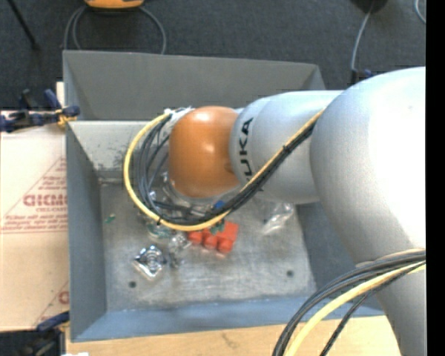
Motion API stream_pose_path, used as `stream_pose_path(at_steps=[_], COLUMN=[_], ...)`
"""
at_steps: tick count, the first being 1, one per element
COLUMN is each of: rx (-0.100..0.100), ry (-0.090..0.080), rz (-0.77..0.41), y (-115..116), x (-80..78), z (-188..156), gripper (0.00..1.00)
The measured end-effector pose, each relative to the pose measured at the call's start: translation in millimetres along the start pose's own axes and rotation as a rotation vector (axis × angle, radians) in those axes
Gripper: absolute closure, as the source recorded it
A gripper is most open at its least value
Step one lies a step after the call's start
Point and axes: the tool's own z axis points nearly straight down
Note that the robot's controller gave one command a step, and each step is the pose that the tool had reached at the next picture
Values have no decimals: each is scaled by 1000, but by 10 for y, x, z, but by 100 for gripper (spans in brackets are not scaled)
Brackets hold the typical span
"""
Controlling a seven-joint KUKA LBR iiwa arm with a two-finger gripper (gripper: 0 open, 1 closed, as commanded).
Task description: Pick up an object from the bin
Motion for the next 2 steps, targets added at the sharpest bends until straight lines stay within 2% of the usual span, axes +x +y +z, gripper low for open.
stream_pose_path(at_steps=[1, 2], rx=[3, 2], ry=[0, -4], rz=[-286, -280], y=[440, 443], x=[84, 68], z=[-3, -20], gripper=[0, 100])
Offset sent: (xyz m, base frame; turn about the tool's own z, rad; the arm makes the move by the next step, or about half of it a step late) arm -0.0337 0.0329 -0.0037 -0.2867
